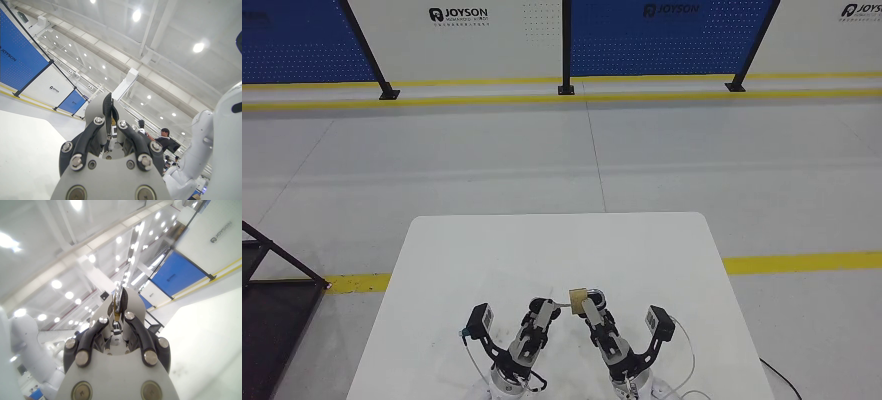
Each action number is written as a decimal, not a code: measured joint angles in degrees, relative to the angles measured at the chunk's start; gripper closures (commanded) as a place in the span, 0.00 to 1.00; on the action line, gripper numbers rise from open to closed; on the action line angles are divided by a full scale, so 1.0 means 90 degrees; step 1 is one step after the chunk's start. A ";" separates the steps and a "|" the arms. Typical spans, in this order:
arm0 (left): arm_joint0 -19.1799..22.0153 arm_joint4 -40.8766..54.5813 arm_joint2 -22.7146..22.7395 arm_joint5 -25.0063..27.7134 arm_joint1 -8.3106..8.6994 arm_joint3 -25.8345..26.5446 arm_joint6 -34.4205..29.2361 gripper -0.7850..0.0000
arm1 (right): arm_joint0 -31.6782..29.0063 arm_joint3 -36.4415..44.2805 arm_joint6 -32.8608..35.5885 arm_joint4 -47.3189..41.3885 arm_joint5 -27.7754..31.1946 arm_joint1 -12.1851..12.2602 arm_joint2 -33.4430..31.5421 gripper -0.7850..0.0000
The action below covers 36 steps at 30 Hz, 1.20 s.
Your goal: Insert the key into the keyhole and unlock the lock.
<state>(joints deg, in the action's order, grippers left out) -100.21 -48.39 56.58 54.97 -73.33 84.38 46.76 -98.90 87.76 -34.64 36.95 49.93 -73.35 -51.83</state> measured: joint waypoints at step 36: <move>0.0002 -0.0283 -0.0017 -0.0078 -0.0151 -0.0099 0.0195 1.00 | -0.0074 0.0156 0.0383 -0.0179 -0.0170 -0.0008 -0.0053 1.00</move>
<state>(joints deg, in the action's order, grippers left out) -100.19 -50.94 56.42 54.26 -74.69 83.49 48.52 -99.57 89.17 -31.20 35.34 48.40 -73.41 -52.31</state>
